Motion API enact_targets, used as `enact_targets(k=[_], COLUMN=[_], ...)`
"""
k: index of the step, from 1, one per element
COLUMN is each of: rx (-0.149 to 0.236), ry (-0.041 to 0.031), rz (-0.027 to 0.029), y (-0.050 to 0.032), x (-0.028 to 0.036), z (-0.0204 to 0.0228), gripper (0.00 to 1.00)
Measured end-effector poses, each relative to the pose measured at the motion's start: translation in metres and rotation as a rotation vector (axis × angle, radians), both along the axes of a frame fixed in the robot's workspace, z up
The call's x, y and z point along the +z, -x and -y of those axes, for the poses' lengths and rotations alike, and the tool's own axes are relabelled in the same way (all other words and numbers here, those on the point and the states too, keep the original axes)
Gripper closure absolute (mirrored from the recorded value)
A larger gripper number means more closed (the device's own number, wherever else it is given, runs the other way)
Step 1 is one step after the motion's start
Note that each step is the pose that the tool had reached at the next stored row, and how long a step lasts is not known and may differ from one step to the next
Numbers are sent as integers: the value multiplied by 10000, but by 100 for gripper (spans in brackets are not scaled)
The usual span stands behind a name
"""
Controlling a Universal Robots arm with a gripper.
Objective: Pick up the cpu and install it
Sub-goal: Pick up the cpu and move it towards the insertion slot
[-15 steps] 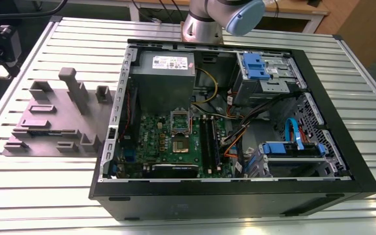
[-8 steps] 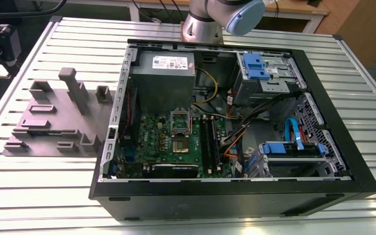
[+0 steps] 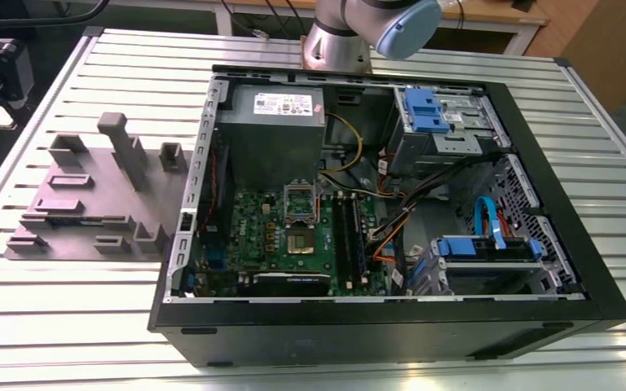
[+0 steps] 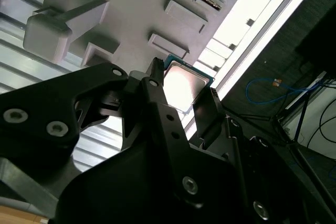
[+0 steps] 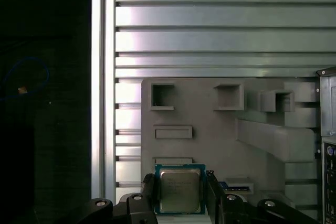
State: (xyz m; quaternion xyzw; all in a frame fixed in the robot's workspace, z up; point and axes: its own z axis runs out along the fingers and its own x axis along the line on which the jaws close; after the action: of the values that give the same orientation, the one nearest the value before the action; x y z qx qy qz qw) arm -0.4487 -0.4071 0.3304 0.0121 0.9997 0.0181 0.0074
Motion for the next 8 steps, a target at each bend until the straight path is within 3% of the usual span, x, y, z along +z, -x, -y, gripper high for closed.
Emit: enact_targets(k=[8], rx=[0], ry=[-1], rz=[0], y=[0], x=[30], z=[0], gripper=[53])
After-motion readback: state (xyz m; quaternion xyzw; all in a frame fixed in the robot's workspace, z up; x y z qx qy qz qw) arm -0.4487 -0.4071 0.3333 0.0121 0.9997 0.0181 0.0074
